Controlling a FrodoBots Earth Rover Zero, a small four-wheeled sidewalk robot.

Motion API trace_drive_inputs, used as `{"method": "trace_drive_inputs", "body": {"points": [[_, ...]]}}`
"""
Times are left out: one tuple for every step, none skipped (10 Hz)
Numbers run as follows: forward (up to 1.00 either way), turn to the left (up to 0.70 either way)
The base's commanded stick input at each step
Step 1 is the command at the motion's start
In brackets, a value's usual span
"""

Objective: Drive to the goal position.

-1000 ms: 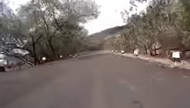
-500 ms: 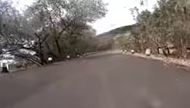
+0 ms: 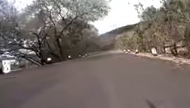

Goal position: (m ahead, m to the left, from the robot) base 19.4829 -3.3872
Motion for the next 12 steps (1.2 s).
{"method": "trace_drive_inputs", "body": {"points": [[1.0, -0.11], [1.0, -0.19], [1.0, -0.27], [1.0, -0.16], [1.0, -0.05], [1.0, 0.0], [1.0, 0.0], [1.0, 0.0], [1.0, 0.0], [1.0, 0.0], [1.0, 0.0], [1.0, 0.0]]}}
